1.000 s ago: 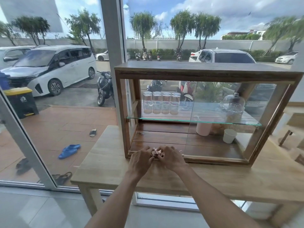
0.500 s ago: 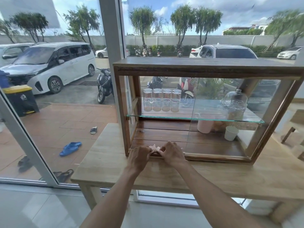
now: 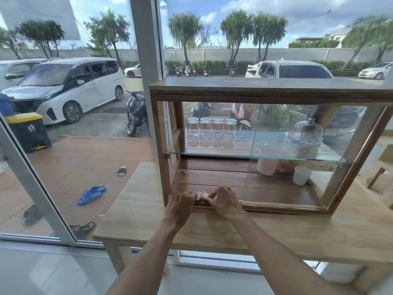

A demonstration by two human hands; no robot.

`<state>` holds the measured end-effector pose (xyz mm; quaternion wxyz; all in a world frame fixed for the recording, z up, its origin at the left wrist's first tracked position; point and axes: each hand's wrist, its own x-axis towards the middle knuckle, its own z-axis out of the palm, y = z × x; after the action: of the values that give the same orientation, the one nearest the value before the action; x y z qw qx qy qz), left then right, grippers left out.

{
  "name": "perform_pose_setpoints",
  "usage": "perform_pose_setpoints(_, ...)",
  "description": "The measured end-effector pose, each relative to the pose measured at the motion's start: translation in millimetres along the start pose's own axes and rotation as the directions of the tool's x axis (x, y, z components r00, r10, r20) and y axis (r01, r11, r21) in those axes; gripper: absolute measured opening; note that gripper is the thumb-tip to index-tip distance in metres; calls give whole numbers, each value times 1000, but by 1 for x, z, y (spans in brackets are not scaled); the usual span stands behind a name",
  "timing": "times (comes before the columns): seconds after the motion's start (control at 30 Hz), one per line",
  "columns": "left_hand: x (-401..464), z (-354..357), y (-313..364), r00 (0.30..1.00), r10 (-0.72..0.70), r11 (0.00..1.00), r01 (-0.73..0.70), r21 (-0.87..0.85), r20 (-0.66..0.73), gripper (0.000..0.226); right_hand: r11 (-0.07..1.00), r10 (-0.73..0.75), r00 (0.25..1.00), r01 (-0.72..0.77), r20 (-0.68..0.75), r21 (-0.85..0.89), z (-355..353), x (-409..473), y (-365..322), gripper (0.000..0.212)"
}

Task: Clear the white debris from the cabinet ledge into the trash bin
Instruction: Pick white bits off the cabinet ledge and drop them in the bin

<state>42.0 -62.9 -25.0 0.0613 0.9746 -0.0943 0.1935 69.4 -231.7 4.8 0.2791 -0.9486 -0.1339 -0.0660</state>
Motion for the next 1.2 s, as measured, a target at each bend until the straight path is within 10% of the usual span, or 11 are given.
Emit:
perform_pose_setpoints(0.37, -16, -21, -16, 966, -237, 930, 195, -313, -103, 10, 993, -28, 999, 24, 34, 114, 3, 5, -13, 18)
perform_pose_setpoints(0.9, -98, -76, -83, 781, -575, 395, 526, -753, 244, 12, 884, -96, 961, -37, 258, 465, 28, -10, -85, 25)
perform_pose_setpoints(1.2, -209, -103, -130, 662, -675, 163, 567, -808, 327, 14, 744, -281, 789, -181, 546, 644, 79, -51, -158, 35)
